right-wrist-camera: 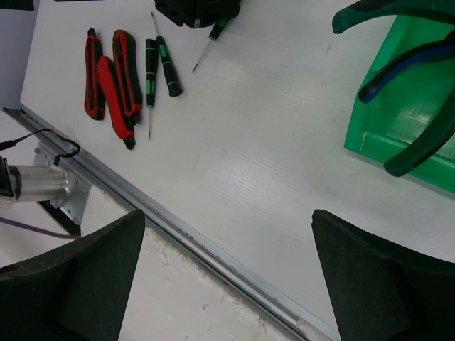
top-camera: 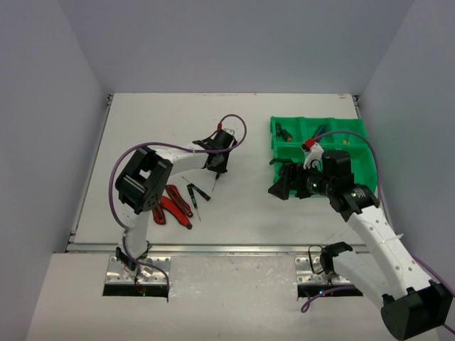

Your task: Sort the tools into containers

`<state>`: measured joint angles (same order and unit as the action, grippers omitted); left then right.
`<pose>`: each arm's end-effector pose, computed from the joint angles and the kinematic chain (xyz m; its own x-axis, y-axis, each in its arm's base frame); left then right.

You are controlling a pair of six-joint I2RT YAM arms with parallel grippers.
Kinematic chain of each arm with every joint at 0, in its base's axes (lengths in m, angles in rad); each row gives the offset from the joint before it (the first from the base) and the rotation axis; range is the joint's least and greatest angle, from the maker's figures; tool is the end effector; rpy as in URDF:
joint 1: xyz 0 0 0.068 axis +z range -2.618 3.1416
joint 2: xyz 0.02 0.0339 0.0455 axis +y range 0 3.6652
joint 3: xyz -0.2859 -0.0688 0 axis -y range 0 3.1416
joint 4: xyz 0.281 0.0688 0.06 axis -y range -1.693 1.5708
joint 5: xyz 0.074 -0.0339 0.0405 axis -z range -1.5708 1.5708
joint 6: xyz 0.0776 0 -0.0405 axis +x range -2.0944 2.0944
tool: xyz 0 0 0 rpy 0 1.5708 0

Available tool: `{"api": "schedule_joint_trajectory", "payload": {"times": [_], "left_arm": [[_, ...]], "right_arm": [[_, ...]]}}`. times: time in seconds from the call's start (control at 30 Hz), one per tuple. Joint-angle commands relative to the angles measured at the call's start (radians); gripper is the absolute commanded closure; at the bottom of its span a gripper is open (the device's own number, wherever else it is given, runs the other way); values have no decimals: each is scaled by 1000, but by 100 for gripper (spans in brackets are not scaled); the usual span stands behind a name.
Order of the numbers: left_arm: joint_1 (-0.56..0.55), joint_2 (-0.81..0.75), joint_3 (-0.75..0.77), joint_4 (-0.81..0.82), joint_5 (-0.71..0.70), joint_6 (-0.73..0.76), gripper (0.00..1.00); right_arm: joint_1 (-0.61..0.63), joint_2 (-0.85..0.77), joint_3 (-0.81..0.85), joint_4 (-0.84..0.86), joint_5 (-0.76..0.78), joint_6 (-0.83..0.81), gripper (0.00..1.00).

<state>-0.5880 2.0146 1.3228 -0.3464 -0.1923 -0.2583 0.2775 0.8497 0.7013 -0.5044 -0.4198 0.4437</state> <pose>0.4024 -0.2504 0.1093 -0.8115 0.2396 -0.5330 0.2652 0.9637 0.0295 0.2155 0.0943 0.2580 -0.7687 0.1886 -0.6112 -0.2564 0.7845 0.5646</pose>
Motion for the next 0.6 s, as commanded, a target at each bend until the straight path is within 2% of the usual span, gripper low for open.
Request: {"api": "schedule_joint_trajectory", "payload": {"times": [0.0, 0.13, 0.33, 0.57], "left_arm": [[-3, 8, -14, 40, 19, 10, 87], [-8, -53, -35, 91, 71, -24, 100], [-48, -265, -159, 221, 172, -146, 100], [-87, -594, -450, 533, 443, -305, 100]], "right_arm": [[0, 1, -4, 54, -19, 15, 1], [0, 19, -14, 79, -31, 39, 1], [0, 35, -39, 178, -63, 116, 1], [0, 51, -86, 454, -218, 281, 1]]}}
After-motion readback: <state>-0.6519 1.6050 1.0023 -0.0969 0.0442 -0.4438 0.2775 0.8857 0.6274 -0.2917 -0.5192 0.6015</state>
